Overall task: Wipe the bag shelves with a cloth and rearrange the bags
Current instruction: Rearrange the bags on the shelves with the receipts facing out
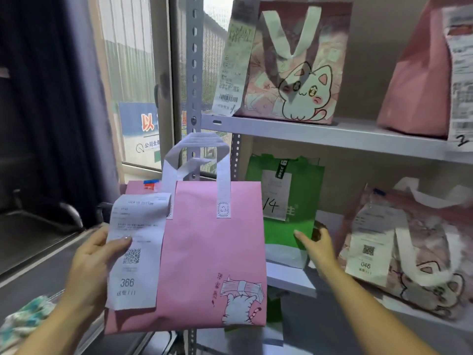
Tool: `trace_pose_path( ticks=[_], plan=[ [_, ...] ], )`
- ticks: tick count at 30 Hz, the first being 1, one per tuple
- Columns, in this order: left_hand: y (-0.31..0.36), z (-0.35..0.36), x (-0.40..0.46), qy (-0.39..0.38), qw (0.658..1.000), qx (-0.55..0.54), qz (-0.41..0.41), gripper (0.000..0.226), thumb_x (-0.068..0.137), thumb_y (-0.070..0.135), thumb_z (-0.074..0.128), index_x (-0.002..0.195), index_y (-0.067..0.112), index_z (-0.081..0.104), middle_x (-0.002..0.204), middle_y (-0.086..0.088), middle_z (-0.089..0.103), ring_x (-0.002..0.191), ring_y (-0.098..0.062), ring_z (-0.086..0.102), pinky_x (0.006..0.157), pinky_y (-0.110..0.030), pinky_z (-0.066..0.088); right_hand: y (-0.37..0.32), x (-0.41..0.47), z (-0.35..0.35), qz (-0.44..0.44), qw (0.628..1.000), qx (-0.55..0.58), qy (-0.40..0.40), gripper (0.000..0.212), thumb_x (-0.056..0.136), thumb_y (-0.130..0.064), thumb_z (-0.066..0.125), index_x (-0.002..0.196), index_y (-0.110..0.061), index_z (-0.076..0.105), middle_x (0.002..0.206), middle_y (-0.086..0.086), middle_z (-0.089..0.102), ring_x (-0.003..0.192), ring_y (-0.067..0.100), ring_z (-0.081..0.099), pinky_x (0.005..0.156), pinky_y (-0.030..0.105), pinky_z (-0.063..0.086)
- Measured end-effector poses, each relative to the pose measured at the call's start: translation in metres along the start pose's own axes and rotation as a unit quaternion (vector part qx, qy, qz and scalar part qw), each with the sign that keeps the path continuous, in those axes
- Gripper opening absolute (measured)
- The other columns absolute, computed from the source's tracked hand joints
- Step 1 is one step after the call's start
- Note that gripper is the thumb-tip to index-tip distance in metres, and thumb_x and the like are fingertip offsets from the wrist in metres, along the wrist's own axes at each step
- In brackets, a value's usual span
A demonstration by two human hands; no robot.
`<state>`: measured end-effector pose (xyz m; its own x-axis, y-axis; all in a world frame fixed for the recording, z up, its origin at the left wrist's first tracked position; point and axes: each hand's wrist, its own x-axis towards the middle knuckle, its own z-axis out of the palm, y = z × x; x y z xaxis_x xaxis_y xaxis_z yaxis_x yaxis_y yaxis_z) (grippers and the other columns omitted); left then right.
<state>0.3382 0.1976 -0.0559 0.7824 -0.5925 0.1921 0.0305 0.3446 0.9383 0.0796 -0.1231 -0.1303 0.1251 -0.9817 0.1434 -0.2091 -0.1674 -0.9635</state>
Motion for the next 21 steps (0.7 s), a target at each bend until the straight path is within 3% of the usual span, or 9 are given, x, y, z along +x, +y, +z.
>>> trace_pose_path(
  ticks=[4, 9, 13, 18, 21],
  plan=[
    [-0.002, 0.004, 0.0, -0.01, 1.0, 0.007, -0.008, 0.017, 0.084, -0.004, 0.05, 0.09, 0.006, 0.063, 0.066, -0.004, 0.071, 0.053, -0.017, 0.066, 0.048, -0.023, 0.052, 0.025, -0.008, 0.002, -0.015, 0.999, -0.024, -0.04, 0.035, 0.084, -0.022, 0.069, 0.115, -0.013, 0.057, 0.111, 0.005, 0.066, 0.102, 0.023, 0.061, 0.093, 0.04, 0.049],
    [-0.002, 0.009, -0.001, -0.008, 1.0, 0.006, -0.003, 0.02, 0.085, -0.004, 0.05, 0.082, 0.011, 0.062, 0.063, -0.002, 0.07, 0.051, -0.015, 0.065, 0.048, -0.021, 0.051, 0.024, 0.005, 0.019, 0.0, 0.999, -0.016, -0.044, 0.03, 0.088, -0.021, 0.064, 0.115, -0.008, 0.06, 0.112, 0.01, 0.067, 0.102, 0.025, 0.062, 0.092, 0.042, 0.05],
    [-0.003, 0.013, -0.009, -0.015, 1.0, -0.004, -0.006, 0.02, 0.085, -0.004, 0.049, 0.085, 0.01, 0.064, 0.067, -0.005, 0.071, 0.053, -0.018, 0.066, 0.049, -0.024, 0.053, 0.021, 0.008, 0.025, 0.016, 0.998, -0.033, -0.054, 0.032, 0.088, -0.023, 0.064, 0.115, -0.006, 0.06, 0.111, 0.011, 0.067, 0.1, 0.026, 0.062, 0.085, 0.035, 0.049],
    [-0.01, 0.028, -0.029, -0.021, 1.0, -0.007, 0.006, 0.024, 0.085, -0.005, 0.049, 0.079, 0.012, 0.065, 0.065, -0.003, 0.071, 0.051, -0.015, 0.065, 0.046, -0.022, 0.053, 0.011, -0.016, 0.004, 0.033, 0.998, -0.003, -0.058, 0.06, 0.089, -0.03, 0.061, 0.139, -0.005, 0.04, 0.14, 0.008, 0.048, 0.128, 0.026, 0.046, 0.105, 0.039, 0.039],
    [-0.02, 0.042, -0.045, -0.023, 1.0, -0.015, 0.0, 0.023, 0.086, -0.005, 0.049, 0.083, 0.013, 0.064, 0.067, -0.002, 0.072, 0.054, -0.016, 0.067, 0.048, -0.025, 0.055, -0.004, -0.048, -0.026, 0.036, 0.993, 0.053, -0.098, 0.041, 0.095, -0.031, 0.052, 0.133, -0.016, 0.047, 0.133, 0.005, 0.052, 0.127, 0.024, 0.047, 0.104, 0.04, 0.041]
  ],
)
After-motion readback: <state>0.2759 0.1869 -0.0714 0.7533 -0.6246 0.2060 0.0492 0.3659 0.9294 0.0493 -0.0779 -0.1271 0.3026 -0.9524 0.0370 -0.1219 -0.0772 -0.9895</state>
